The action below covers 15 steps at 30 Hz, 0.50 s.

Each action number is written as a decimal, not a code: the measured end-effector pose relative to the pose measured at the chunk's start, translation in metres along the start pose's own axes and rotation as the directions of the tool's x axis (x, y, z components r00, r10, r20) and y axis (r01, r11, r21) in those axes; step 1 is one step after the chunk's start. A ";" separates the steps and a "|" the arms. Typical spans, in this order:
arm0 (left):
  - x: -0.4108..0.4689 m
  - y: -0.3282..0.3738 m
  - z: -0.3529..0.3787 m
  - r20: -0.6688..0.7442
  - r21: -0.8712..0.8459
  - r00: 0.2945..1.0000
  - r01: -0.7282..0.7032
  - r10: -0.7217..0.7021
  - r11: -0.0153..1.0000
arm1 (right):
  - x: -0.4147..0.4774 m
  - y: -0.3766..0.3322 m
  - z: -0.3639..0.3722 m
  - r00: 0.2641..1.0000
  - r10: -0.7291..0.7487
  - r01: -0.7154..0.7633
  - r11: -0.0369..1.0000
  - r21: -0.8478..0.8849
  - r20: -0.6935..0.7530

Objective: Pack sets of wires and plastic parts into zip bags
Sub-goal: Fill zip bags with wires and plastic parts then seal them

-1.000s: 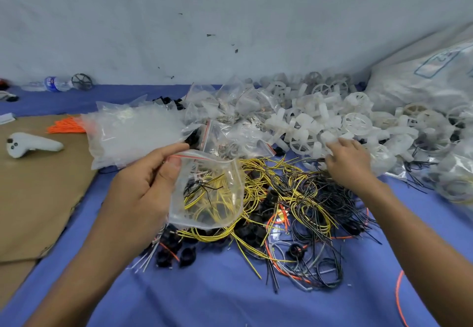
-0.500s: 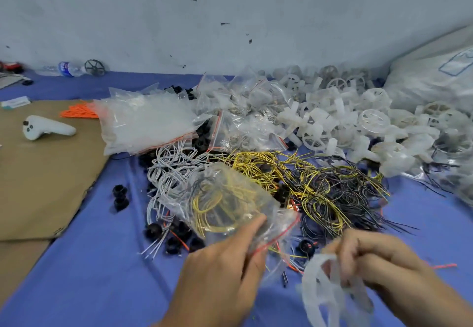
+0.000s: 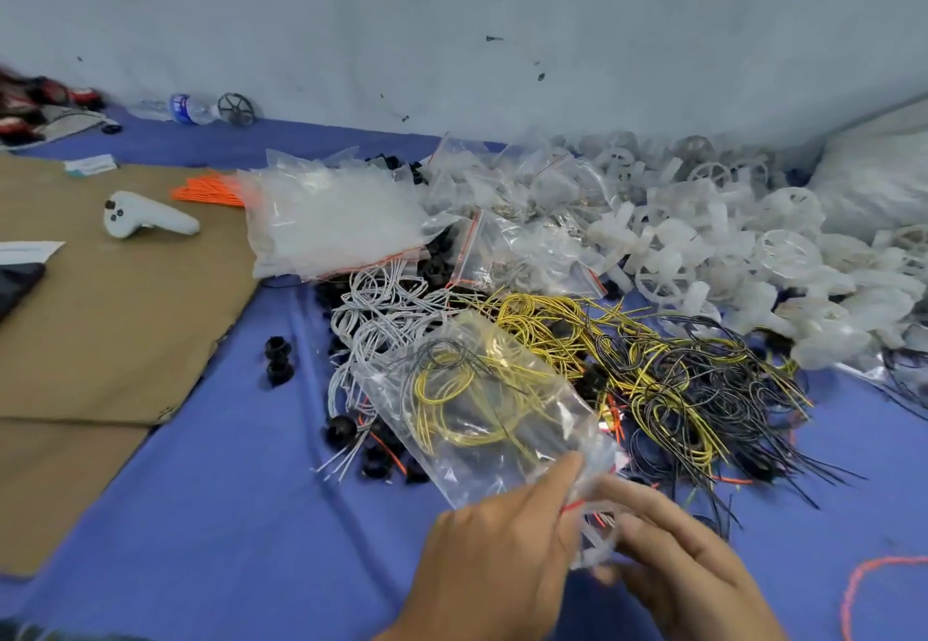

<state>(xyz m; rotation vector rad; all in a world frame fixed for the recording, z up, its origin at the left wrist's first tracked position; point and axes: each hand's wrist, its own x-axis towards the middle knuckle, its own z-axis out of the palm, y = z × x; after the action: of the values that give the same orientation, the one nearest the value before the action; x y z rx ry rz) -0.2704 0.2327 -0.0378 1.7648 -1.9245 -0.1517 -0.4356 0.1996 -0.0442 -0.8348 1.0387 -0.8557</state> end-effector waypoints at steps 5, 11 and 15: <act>0.001 0.005 -0.009 -0.032 -0.037 0.999 0.003 -0.004 0.999 | 0.012 0.005 0.037 0.989 0.039 -0.086 0.937 0.338 0.144; 0.007 -0.002 -0.026 -0.139 -0.032 0.990 0.021 -0.025 0.999 | 0.038 -0.005 0.086 0.973 0.012 -0.122 0.872 0.475 0.229; 0.008 -0.020 -0.043 -0.119 -0.173 0.980 0.138 -0.160 0.975 | 0.049 -0.014 0.114 0.934 -0.066 -0.123 0.864 0.489 0.352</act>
<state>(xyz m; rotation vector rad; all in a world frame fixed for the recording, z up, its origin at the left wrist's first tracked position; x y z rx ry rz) -0.2337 0.2330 -0.0061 1.7624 -1.6385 -0.2335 -0.3178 0.1691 -0.0175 -0.4952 0.4634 -0.8570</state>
